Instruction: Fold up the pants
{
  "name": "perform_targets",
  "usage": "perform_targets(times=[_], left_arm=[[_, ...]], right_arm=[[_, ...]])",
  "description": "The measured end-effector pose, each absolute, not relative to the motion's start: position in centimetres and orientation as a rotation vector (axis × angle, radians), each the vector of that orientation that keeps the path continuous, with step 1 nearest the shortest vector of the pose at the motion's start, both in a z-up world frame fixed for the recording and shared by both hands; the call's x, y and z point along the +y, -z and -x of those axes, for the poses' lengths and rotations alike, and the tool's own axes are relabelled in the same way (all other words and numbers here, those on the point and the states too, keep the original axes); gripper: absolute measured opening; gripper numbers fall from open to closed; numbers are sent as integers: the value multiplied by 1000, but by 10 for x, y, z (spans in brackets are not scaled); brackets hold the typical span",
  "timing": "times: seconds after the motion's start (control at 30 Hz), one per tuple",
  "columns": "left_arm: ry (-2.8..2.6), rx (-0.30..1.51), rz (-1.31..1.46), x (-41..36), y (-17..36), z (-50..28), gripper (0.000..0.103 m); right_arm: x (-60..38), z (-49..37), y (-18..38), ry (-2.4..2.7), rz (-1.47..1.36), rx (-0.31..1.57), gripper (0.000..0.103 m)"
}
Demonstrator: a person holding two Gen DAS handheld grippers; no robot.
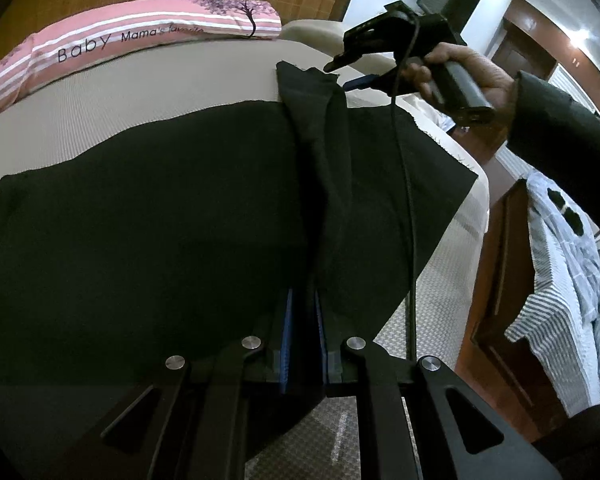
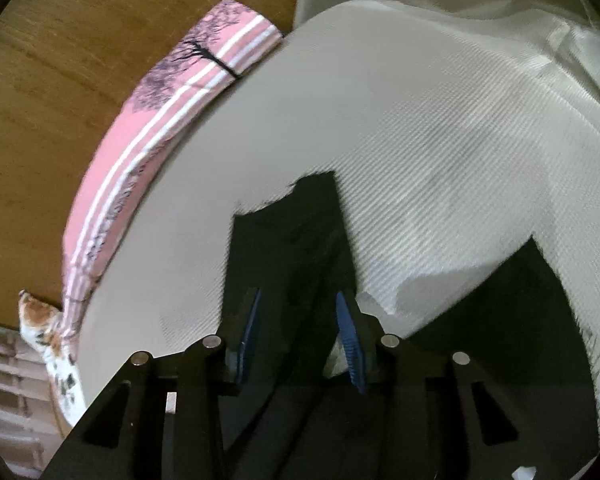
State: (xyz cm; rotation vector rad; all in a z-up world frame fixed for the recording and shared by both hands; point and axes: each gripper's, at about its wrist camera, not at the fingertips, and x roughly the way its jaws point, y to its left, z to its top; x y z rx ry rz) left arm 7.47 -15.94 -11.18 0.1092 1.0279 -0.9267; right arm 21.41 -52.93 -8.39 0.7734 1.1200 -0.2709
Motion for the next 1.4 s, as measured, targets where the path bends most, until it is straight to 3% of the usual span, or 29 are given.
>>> perform_targets(times=[0.17, 0.37, 0.47, 0.7, 1.1, 1.4], left_arm=[[932, 1029, -101, -159, 113, -75, 12], [937, 1032, -85, -158, 114, -76, 12], [937, 1032, -83, -158, 114, -76, 12], [933, 1030, -87, -159, 113, -75, 12], [881, 1015, -72, -160, 104, -73, 12], [868, 936, -141, -166, 90, -65, 11]], right_arm=[[-537, -225, 84, 279, -782, 1106, 29], [-531, -234, 85, 258, -754, 1122, 29], [-526, -238, 88, 228, -754, 1133, 19], [-513, -251, 91, 216, -700, 1189, 7], [-476, -272, -48, -19, -751, 938, 5], [-529, -172, -82, 103, -757, 823, 5]])
